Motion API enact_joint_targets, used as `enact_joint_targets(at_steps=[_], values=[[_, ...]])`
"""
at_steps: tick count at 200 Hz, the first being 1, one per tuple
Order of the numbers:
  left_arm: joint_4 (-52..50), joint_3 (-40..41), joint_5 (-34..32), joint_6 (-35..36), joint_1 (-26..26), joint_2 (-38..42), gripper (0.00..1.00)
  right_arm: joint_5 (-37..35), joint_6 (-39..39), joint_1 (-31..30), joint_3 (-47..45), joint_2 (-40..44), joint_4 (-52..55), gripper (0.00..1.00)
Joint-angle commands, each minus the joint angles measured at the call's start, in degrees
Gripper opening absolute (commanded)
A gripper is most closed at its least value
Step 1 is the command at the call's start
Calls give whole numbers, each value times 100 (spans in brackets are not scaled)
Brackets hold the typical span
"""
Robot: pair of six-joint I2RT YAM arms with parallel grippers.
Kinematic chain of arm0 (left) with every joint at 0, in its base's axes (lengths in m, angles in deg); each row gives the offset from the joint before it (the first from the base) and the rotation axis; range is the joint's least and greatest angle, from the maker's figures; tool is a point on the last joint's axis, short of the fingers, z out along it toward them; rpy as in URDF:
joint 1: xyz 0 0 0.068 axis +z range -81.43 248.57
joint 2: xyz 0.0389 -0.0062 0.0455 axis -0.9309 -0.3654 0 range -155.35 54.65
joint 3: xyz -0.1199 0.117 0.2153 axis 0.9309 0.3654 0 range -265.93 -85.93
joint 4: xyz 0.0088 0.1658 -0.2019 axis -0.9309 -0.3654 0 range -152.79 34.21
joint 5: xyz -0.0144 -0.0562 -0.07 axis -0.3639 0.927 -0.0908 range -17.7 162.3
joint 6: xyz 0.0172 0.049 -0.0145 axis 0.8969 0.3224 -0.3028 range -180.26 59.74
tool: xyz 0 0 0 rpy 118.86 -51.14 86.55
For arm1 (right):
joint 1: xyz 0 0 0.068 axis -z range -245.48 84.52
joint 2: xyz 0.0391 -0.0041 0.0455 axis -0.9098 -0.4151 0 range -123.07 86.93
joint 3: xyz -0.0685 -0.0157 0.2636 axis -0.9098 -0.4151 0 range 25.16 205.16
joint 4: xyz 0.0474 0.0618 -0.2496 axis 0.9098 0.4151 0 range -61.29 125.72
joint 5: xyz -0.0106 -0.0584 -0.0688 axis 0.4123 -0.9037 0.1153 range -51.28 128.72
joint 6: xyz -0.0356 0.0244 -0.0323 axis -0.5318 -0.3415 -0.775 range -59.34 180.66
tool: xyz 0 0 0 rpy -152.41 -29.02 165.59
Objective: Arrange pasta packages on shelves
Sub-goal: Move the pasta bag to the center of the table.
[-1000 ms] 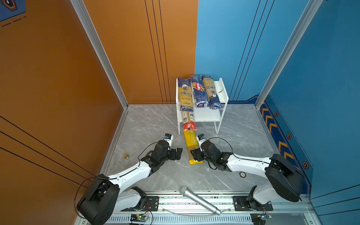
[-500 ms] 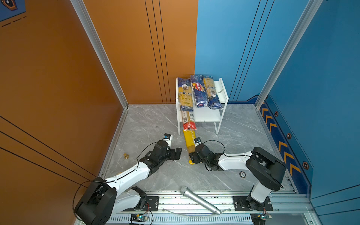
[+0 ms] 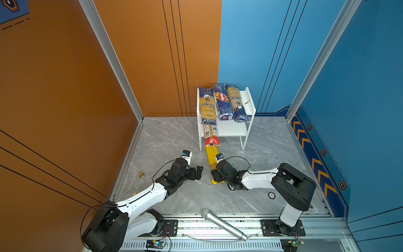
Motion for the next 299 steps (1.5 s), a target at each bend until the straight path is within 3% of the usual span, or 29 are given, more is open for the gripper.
enact_joint_targets(at_steps=[1,84,133,174,299], values=[[-89,73,-142,-39,52,66,98,-79,10,-22,152,-169,263,64],[-56,70,-116,-37,61,31,98,183,329,165,12,-69,182,43],[-22,59,-98,-38,55,17,98,496,471,441,-198,275,218,23],[22,75,-80,-22,56,2,98,634,517,647,-331,710,455,14],[409,38,142,-13,64,-345,98,604,460,1010,-884,2087,1515,1]])
